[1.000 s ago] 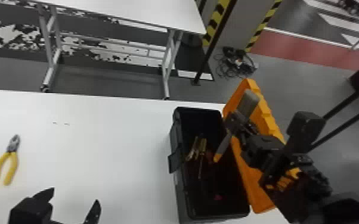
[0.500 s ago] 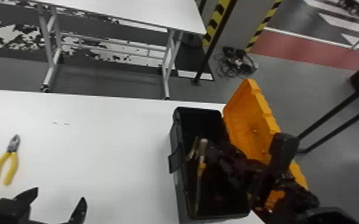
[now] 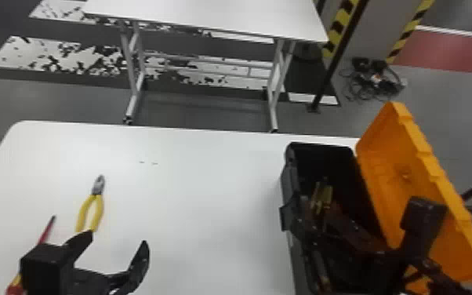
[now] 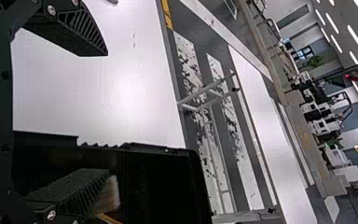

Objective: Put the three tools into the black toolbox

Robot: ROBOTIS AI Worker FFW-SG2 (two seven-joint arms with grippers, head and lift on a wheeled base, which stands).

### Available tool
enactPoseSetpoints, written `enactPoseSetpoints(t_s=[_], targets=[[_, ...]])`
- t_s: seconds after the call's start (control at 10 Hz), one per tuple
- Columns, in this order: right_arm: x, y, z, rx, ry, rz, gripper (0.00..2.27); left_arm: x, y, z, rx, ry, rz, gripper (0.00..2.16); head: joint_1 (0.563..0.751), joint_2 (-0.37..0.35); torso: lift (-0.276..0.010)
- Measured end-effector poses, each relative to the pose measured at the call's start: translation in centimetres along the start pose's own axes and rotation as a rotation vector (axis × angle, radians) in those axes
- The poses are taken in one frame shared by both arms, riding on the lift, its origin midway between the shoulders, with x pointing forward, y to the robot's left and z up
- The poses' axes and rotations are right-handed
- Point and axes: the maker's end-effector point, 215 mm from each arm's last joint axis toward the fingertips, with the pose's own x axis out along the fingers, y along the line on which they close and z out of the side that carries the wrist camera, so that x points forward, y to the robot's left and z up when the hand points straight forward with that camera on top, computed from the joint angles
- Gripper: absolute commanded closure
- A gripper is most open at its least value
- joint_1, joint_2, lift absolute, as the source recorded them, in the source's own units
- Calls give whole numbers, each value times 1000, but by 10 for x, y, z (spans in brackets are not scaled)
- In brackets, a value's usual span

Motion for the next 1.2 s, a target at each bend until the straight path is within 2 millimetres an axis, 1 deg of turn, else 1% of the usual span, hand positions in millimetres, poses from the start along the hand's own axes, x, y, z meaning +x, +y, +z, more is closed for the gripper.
enactPoseSetpoints(t_s=[0.1, 0.3, 0.4, 0.5, 0.6, 0.7, 0.8, 0.9, 1.2], targets=[[4, 10, -8, 6, 6, 17, 60, -2, 11, -1, -3, -3, 21, 87, 695, -26, -51], [11, 19, -20, 5, -7, 37, 49, -6, 36, 0, -4, -16, 66, 87, 695, 51, -51], [12, 20, -21, -1, -31, 55, 33, -8, 54, 9, -5, -56, 94, 87, 695, 72, -51], [11, 19, -18, -7, -58, 61, 43, -12, 75, 26, -6, -132, 129, 87, 695, 106, -51], [9, 18, -14, -12, -74, 63, 49, -16, 99, 36, -16, -185, 168, 87, 695, 138, -51], [8, 16, -12, -19, -80, 61, 49, -19, 119, 37, -31, -208, 202, 87, 695, 171, -51], [8, 15, -10, -26, -87, 58, 49, -22, 135, 34, -45, -213, 237, 87, 695, 202, -51], [9, 14, -8, -30, -95, 58, 53, -24, 144, 26, -56, -201, 257, 87, 695, 214, -51], [9, 15, -1, -38, -120, 64, 53, -30, 162, -26, -86, -110, 296, 80, 695, 264, -51]])
